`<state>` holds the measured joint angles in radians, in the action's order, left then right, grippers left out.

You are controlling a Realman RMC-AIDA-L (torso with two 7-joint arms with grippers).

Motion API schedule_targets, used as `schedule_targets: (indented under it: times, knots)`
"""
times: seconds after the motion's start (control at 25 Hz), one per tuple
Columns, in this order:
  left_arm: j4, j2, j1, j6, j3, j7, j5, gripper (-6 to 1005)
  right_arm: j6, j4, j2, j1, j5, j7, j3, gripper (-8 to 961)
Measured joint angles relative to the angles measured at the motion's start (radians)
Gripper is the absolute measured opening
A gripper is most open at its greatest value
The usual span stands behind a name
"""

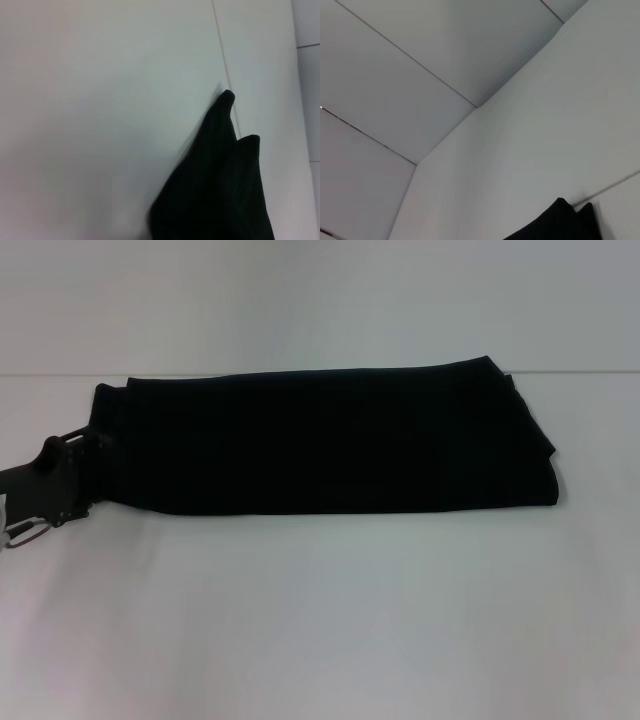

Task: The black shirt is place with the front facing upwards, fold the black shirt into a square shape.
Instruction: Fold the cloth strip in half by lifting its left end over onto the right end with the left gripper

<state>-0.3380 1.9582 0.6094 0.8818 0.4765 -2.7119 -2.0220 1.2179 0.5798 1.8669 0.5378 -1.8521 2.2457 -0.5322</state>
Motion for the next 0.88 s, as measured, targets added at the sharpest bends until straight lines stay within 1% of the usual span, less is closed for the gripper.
schedule_targets:
  times: [0.16, 0.32, 0.52, 0.76, 0.88]
  knots:
    - [0.005, -0.003, 0.023, -0.028, 0.022, -0.014, -0.022, 776, -0.005, 0.0, 0.0, 0.0, 0.003, 0.0, 0.0, 790]
    - [0.016, -0.012, 0.04, -0.042, 0.033, -0.035, -0.048, 774, -0.006, 0.0, -0.002, 0.003, 0.004, 0.0, 0.001, 790]
    - [0.02, -0.019, 0.045, -0.043, 0.036, -0.036, -0.057, 772, -0.006, 0.0, -0.003, 0.004, 0.004, 0.0, 0.002, 790]
    - [0.02, -0.021, 0.045, -0.038, 0.038, -0.045, -0.079, 769, -0.005, 0.0, -0.003, 0.002, 0.004, 0.0, 0.012, 790]
    - [0.022, -0.022, 0.057, -0.051, 0.042, -0.044, -0.092, 767, -0.006, 0.0, -0.003, 0.003, 0.001, 0.0, 0.012, 790]
